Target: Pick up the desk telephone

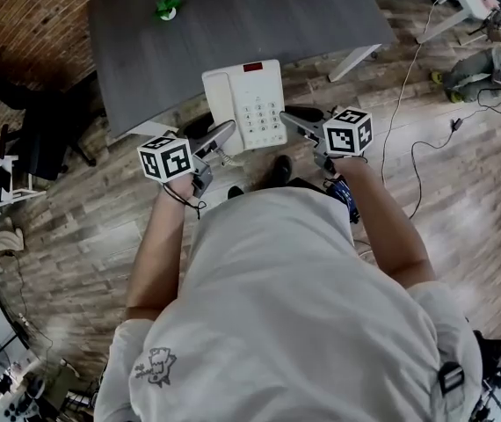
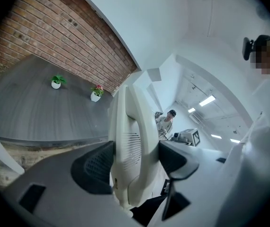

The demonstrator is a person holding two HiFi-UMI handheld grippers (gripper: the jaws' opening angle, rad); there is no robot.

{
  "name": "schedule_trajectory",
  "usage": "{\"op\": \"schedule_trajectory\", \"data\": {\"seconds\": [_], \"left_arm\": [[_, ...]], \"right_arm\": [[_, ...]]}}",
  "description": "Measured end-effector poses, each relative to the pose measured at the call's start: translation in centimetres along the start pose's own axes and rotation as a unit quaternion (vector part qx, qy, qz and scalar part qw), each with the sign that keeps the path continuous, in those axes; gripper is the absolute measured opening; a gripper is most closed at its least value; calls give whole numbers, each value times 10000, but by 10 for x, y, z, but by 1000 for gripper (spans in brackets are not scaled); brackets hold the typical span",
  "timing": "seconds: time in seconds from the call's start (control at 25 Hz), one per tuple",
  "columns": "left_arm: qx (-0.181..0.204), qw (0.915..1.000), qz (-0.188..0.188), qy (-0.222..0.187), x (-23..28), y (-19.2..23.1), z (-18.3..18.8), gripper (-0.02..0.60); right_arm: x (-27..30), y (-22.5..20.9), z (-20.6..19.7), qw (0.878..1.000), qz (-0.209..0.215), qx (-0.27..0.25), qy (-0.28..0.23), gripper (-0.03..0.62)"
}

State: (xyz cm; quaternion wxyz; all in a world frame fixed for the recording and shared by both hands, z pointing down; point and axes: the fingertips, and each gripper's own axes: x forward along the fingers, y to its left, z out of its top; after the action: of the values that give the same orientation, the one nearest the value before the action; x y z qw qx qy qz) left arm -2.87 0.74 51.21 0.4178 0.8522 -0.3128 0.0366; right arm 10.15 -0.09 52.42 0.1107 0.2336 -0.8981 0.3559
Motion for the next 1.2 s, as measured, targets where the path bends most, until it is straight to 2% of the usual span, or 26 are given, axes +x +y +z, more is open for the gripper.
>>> {"op": "schedule_trajectory", "data": {"seconds": [0.16,0.52,1.2], "left_arm": [[19,10000,-23,20,-36,2,-13,314],[159,9998,-113,106,-146,16,-68,314],[55,9996,-160,231,-146,17,-67,314]], "right_arm": [[14,33,-15,10000,-24,-23,-7,72],[60,129,-88,9999,-126,-40,-51,74],[58,130,-87,9996,-226,78,-121,74]]}}
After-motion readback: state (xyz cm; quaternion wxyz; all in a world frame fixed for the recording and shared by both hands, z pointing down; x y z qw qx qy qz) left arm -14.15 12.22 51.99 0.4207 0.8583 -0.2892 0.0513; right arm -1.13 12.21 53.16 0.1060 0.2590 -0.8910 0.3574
